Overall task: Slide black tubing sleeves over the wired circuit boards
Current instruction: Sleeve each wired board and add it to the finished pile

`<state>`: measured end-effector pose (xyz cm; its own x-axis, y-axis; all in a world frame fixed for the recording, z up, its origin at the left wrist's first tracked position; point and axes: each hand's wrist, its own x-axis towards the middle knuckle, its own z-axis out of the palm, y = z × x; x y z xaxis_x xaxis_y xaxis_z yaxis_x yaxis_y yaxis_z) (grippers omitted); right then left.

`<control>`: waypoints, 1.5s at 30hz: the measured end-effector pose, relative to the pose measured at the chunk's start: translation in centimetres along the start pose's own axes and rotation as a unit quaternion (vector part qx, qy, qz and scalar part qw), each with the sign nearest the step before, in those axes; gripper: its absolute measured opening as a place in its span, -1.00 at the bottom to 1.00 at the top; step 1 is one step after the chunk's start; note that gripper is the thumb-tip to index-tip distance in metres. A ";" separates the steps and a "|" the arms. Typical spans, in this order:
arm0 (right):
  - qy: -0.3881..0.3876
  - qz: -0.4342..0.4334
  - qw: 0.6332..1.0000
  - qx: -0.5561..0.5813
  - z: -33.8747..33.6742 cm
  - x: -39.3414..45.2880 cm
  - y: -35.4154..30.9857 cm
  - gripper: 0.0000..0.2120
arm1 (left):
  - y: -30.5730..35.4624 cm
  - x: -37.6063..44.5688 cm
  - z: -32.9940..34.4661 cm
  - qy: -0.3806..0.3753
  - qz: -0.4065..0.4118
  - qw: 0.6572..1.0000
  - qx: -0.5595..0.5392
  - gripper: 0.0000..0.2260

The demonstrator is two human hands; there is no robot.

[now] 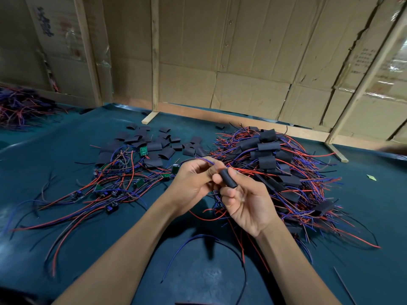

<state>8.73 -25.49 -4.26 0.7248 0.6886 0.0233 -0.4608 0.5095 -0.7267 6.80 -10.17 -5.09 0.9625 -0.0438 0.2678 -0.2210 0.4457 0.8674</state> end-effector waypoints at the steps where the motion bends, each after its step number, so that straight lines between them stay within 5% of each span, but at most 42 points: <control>1: 0.007 -0.004 1.000 -0.005 0.0 0.0 0.1 -0.60 | 0.0 0.0 -0.1 -0.010 -0.008 1.000 -0.002 -0.88; 9: 0.080 -0.050 0.995 -0.026 0.7 0.2 0.4 -0.83 | 0.3 0.2 -1.1 -0.059 -0.096 0.993 -0.023 -0.81; 16: 0.096 -0.088 0.991 -0.042 0.5 0.0 0.0 -0.79 | 0.7 1.6 -2.1 0.190 -0.200 0.952 -0.132 -0.28; 21: 0.066 -0.078 0.994 -0.049 0.2 0.2 0.1 -0.76 | 1.7 1.4 -2.6 0.214 -0.268 0.929 -0.140 -0.43; 28: 0.037 -0.054 0.996 -0.055 0.4 0.1 0.3 -0.79 | 2.1 1.3 -2.1 0.253 -0.187 0.914 -0.258 -0.81; 37: 0.033 -0.038 0.994 -0.096 0.5 -0.1 0.3 -0.74 | 3.1 1.1 -2.4 0.242 -0.110 0.934 -0.238 -0.63; 45: 0.007 -0.002 0.992 -0.127 0.9 -0.2 0.2 -0.95 | 3.4 1.1 -3.0 0.192 -0.068 0.938 -0.279 -0.63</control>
<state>8.00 -25.05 -3.82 0.7340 0.6789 0.0191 -0.3148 0.3650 -0.8762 7.55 -6.02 -3.10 0.9853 0.1434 -0.0928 -0.0787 0.8634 0.4984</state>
